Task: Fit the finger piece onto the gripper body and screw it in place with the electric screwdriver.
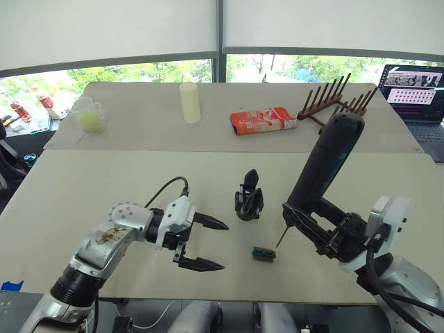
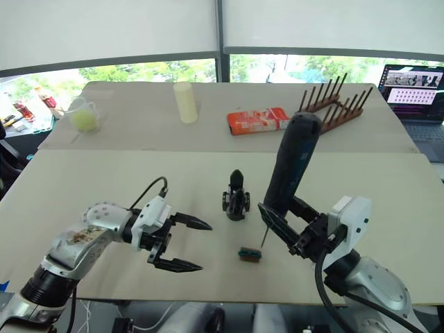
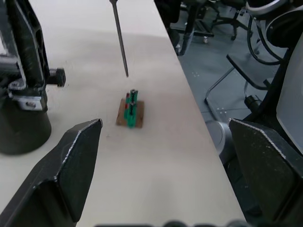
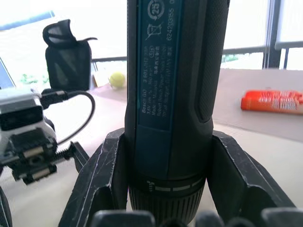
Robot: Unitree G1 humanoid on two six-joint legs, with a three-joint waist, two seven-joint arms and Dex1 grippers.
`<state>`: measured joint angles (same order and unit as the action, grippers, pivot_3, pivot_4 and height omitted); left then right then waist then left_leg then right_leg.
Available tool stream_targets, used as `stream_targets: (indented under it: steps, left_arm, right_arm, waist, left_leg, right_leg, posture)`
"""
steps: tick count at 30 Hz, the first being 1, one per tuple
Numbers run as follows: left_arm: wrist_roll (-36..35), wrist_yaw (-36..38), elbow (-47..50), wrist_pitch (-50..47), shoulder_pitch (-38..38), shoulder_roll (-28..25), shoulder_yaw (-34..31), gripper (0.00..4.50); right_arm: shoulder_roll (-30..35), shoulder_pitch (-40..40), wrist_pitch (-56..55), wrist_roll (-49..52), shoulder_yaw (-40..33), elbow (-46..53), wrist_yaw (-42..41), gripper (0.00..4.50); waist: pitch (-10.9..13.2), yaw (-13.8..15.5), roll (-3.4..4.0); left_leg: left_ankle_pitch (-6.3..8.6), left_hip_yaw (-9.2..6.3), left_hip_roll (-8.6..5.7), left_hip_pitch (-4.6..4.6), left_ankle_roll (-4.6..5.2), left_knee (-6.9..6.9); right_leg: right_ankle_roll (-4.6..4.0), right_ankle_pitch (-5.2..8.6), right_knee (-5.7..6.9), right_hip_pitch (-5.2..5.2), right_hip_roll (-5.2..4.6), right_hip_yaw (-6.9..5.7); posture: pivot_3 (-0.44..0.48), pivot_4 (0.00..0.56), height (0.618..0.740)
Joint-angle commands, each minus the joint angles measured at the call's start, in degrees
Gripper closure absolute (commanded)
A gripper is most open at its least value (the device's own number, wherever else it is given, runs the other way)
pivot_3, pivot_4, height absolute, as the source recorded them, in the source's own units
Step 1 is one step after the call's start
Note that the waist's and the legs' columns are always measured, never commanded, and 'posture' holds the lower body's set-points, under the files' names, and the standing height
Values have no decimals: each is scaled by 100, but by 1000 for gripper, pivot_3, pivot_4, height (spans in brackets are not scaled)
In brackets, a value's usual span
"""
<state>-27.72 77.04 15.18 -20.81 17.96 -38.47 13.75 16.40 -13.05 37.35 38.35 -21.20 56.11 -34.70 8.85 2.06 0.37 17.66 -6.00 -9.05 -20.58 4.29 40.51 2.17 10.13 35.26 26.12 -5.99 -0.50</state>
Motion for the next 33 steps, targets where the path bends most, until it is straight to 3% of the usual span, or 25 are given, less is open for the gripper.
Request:
stream_targets:
  steps: [1, 13, 33]
  left_arm:
    - [151, 154, -66, 262, 183, 3, 76, 0]
    - [431, 399, -613, 671, 438, 286, 333, 0]
    - [683, 426, -951, 947, 233, 401, 403, 0]
  right_arm:
    - [168, -98, -484, 133, 35, 210, -16, 2586]
    - [637, -380, -1177, -114, 780, 168, -89, 2586]
    - [1025, -565, -1486, -145, 1084, 379, 200, 2586]
  waist:
    - [0, 0, -1]
    - [0, -101, -2]
    - [0, -113, -3]
  left_leg:
    - [-1, 3, 0, 11, 0, -17]
    - [-28, 6, 6, 26, 18, -58]
    - [-28, 5, 7, 26, 18, -61]
  right_leg:
    - [1, 1, -6, -5, 0, 3]
    - [2, 2, -7, -19, 0, 9]
    - [2, 2, -11, -20, 0, 11]
  posture:
    - [0, 150, 740]
    - [0, 150, 740]
    - [0, 150, 740]
